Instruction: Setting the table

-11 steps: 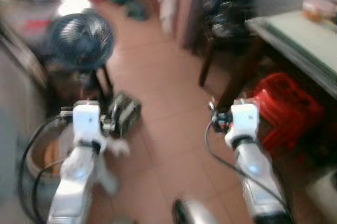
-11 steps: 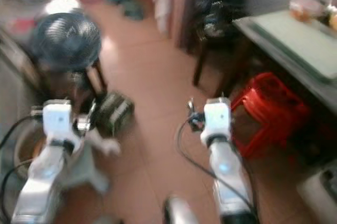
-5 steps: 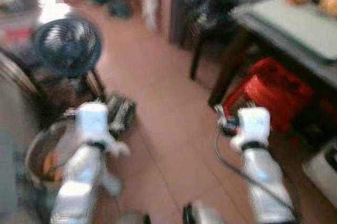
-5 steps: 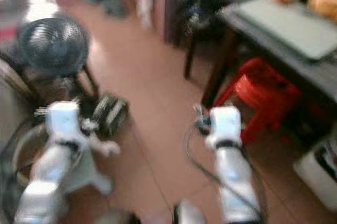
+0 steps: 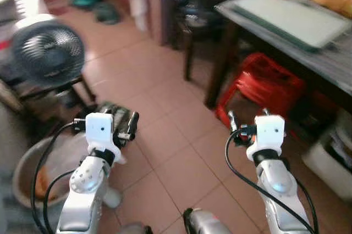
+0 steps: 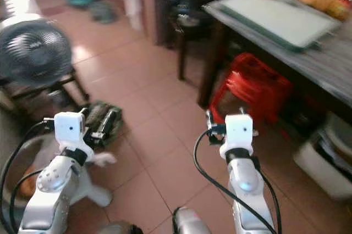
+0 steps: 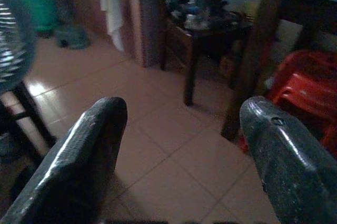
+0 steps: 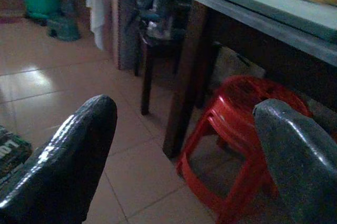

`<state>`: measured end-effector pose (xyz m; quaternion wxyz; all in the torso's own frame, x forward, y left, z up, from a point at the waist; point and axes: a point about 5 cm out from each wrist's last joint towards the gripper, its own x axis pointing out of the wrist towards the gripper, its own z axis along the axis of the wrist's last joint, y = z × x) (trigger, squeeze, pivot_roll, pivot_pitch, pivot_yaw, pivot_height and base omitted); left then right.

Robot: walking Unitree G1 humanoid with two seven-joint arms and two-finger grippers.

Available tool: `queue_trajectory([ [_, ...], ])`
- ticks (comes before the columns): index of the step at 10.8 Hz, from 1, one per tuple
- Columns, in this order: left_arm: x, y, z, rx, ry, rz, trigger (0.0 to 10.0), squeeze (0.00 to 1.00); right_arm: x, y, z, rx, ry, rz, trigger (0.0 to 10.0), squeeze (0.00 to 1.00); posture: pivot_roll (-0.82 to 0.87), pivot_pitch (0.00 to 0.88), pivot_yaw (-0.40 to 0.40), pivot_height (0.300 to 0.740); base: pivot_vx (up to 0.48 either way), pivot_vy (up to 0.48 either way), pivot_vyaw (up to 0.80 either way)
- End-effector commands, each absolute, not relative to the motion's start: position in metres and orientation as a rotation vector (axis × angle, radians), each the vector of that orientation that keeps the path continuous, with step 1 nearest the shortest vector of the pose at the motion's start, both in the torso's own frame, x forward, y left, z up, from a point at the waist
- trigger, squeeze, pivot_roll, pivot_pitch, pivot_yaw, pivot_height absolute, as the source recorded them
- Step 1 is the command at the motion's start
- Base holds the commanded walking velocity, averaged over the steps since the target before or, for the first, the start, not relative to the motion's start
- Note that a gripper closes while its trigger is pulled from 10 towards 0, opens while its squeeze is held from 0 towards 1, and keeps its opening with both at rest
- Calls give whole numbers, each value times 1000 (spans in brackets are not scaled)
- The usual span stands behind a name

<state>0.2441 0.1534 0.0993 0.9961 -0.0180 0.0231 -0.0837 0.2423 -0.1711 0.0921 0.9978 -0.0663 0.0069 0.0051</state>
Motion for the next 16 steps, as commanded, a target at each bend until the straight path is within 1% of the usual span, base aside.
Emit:
queue_trajectory([
  [1,242,157,98,-42,64,-160,10000,0,242,-167,99,-129,-4,25,10000,0,-32,102,25,740,0,0,0],
  [3,242,160,98,-40,61,-145,10000,0,243,-168,98,-126,5,22,10000,0,-32,105,23,740,0,403,-800],
  [7,241,158,98,-29,59,-149,10000,0,244,-168,99,-128,6,26,10000,0,-32,110,21,740,0,0,-800],
  [12,237,154,99,-21,52,-200,10000,0,242,-167,97,-120,14,19,10000,0,-36,105,29,740,0,0,-800],
  [13,237,154,100,-23,48,-199,10000,0,242,-167,98,-117,12,14,10000,0,-34,115,30,740,0,-251,-800],
  [16,239,151,103,-36,36,-204,10000,0,250,-166,106,-126,-23,26,10000,0,-43,128,34,740,0,-472,-721],
])
